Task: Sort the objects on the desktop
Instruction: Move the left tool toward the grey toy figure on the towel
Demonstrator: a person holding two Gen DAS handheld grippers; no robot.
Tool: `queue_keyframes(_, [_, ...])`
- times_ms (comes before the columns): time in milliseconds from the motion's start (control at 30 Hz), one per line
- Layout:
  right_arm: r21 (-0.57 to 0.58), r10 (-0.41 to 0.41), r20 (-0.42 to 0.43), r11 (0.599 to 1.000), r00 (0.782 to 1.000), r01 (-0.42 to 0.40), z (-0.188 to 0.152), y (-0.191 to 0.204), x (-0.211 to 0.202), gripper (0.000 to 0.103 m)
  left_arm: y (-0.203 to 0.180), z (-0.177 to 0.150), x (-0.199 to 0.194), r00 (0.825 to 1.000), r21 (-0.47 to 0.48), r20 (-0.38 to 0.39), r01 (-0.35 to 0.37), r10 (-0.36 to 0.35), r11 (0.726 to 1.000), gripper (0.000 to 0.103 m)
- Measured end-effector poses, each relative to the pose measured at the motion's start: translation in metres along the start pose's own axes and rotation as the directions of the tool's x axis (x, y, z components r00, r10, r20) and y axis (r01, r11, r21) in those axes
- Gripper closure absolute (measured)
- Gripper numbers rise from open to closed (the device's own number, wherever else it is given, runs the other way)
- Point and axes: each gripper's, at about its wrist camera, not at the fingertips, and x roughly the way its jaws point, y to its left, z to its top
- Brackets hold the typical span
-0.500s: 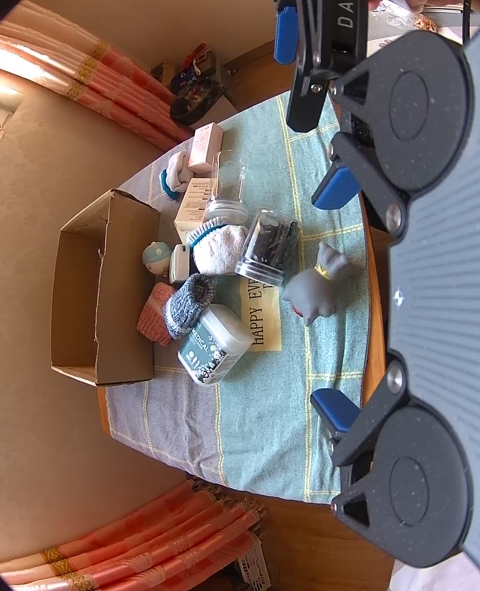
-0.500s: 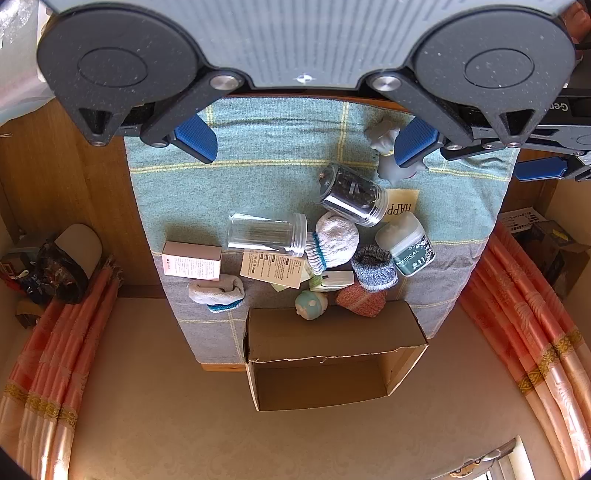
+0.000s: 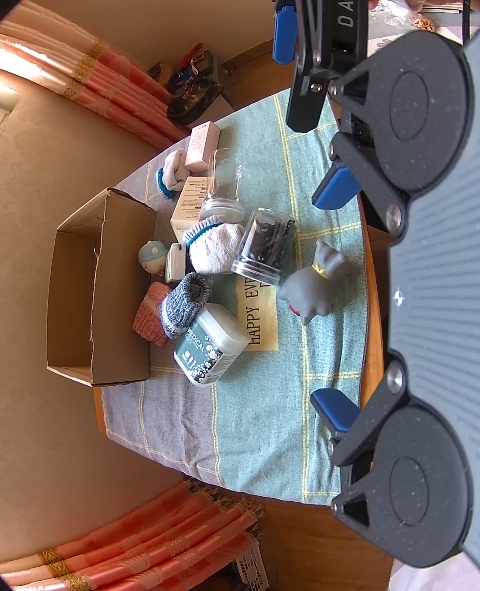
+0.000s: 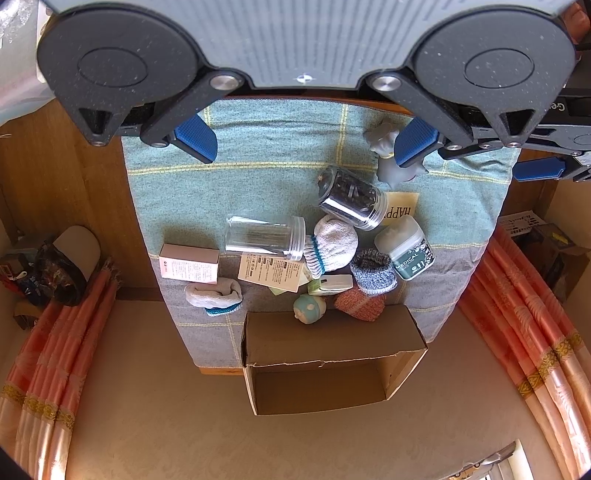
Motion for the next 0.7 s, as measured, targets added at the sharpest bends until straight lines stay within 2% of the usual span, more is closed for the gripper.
queue_keyframes(700, [-0.007, 0.005, 0.006, 1.000, 1.000, -0.005, 0.0019, 0.0037, -0.0005, 0.000, 0.0048, 0.0031, 0.0020, 1.000, -0.012, 0.006, 0.028, -0.027, 1.000, 0.001])
